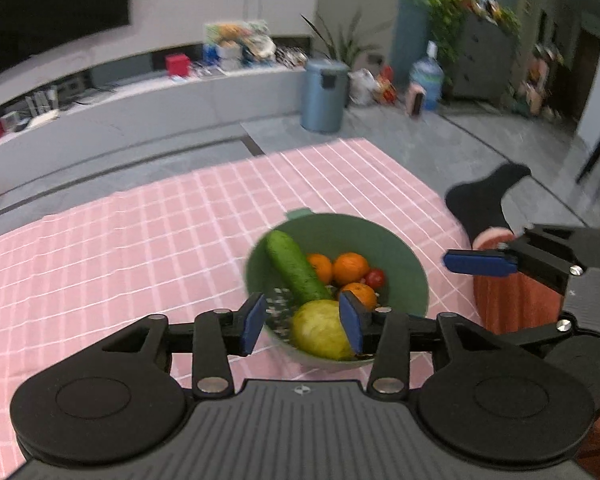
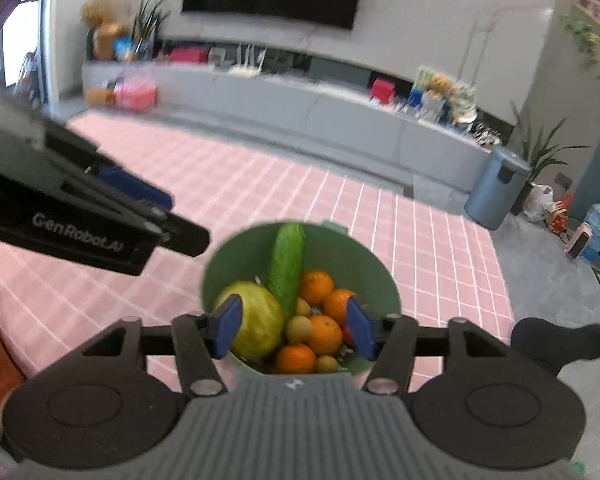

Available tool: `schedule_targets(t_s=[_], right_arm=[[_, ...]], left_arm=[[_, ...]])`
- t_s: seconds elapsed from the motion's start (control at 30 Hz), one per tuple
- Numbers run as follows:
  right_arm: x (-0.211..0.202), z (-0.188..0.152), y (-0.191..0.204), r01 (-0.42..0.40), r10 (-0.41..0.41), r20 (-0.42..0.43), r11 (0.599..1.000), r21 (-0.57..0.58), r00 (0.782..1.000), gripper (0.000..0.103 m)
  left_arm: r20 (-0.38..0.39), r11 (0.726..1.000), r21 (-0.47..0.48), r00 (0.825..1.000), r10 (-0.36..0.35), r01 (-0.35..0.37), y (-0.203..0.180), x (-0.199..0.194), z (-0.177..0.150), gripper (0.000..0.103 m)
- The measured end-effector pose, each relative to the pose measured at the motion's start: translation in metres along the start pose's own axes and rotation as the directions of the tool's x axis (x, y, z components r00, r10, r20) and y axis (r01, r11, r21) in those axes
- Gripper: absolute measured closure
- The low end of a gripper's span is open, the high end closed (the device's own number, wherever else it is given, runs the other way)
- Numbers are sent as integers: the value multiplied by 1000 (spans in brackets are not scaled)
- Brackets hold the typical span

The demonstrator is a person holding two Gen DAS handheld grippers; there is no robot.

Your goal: Organize fruits

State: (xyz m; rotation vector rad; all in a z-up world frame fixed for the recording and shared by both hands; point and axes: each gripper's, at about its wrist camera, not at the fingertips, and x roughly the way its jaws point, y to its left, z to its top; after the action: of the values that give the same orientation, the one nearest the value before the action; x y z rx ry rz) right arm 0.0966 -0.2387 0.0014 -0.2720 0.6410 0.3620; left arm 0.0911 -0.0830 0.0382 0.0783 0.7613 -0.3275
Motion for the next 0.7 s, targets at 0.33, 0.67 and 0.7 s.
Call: schedule_targets(t_s=[0.33, 0.67, 0.7], right_arm=[[-46, -13, 39, 62, -100, 174, 976, 210, 980, 22], [-54, -42, 74, 91, -163, 232, 952, 293, 959, 5], [-53, -43, 77, 91, -161, 229, 954, 286, 960, 5]], left_arm=[[183, 980, -74, 964, 193, -182, 21, -54, -43, 20], [216, 910, -118, 884, 415, -398, 28, -54, -89, 13], [207, 906, -115, 882, 423, -407, 28, -52, -93, 13]])
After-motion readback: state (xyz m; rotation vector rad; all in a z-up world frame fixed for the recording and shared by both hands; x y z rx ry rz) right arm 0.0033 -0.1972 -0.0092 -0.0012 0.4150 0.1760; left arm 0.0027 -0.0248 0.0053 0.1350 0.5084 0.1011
